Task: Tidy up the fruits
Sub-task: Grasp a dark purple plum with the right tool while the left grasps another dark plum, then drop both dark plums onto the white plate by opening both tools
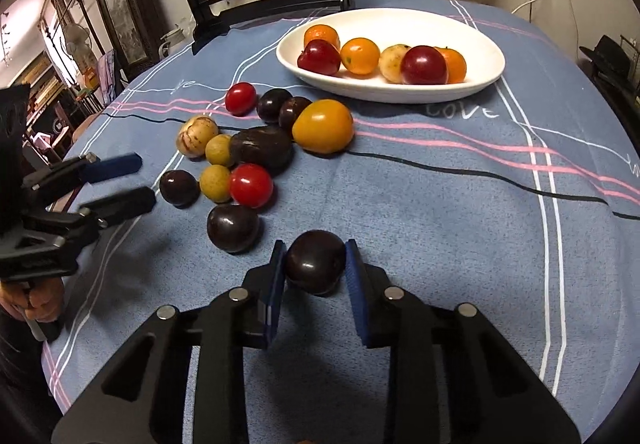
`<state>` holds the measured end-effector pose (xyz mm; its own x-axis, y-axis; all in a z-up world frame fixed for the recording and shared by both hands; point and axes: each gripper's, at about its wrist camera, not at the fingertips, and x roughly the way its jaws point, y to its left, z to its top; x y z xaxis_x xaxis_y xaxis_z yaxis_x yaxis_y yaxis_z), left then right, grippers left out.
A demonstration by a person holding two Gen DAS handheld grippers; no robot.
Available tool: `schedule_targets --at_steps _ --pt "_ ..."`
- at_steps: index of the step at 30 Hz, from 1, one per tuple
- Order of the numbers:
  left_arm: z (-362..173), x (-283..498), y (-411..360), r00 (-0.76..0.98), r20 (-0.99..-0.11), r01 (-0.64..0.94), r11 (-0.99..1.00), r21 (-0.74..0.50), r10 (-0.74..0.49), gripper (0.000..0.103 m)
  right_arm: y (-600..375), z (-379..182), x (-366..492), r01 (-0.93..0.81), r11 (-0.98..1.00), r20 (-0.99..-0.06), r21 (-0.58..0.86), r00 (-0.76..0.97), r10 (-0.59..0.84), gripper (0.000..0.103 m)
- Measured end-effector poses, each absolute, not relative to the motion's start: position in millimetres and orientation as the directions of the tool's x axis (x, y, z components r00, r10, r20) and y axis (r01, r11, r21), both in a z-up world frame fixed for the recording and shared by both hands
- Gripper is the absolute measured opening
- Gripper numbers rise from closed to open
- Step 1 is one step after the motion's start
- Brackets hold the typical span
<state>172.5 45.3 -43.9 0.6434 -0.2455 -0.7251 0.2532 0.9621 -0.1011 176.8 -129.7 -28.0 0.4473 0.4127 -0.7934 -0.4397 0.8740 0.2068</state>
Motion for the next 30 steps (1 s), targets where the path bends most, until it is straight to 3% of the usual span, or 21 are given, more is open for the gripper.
schedule_targets --at_steps 5,30 --pt "-50.0 178.1 39.0 0.623 -0.743 0.261 0.96 -0.097 -0.244 0.047 -132.8 -26.5 178.1 -0.428 0.877 -0.79 0.217 0.45 0.415 0.029" --pt "-63.3 188.3 27.3 0.606 -0.774 0.244 0.969 -0.041 -0.185 0.032 -137.3 -23.7 178.9 -0.42 0.872 -0.779 0.25 0.448 0.439 0.029"
